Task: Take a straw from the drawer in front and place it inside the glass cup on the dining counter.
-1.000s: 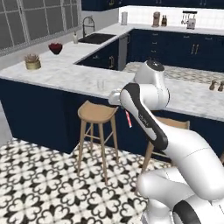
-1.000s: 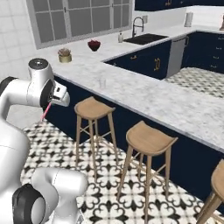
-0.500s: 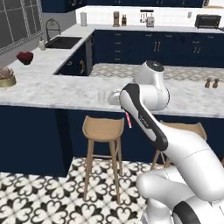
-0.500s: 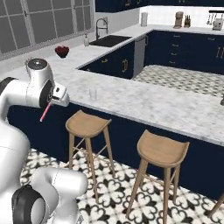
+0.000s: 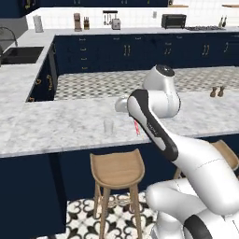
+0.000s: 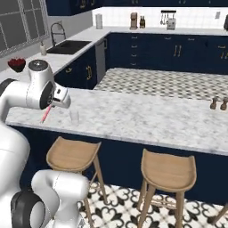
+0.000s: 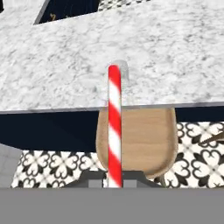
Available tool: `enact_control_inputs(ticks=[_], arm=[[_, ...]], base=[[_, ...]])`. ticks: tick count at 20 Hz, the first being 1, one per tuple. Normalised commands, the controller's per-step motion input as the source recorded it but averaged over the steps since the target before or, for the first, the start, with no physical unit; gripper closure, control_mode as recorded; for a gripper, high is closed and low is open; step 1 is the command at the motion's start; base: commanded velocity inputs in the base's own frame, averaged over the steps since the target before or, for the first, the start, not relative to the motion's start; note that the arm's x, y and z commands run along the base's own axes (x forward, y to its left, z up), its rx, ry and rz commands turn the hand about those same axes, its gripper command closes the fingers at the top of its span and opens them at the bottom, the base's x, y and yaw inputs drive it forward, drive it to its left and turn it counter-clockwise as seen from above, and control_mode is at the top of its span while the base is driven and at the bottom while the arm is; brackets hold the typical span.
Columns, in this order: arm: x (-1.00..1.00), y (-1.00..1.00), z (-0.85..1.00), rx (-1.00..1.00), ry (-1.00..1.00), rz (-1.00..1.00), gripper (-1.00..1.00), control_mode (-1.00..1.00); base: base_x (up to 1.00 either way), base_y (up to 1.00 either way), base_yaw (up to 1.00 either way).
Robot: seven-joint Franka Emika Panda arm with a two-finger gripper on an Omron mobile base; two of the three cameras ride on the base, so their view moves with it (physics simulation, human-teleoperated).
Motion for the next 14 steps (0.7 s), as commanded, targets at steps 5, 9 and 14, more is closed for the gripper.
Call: enact_control_inputs(ticks=[5, 9, 14], arm=[[0.00, 0.00, 0.00, 0.00, 0.00, 0.00, 1.00, 1.00], [0.00, 0.00, 0.00, 0.00, 0.00, 0.00, 1.00, 1.00], [0.94, 0.24, -0.07, 0.00, 0.02, -0.13, 1.00, -1.00]], base=[[0.91, 0.58, -0.41], [0.99, 0.54, -0.30], [0.00, 0.00, 0.00]])
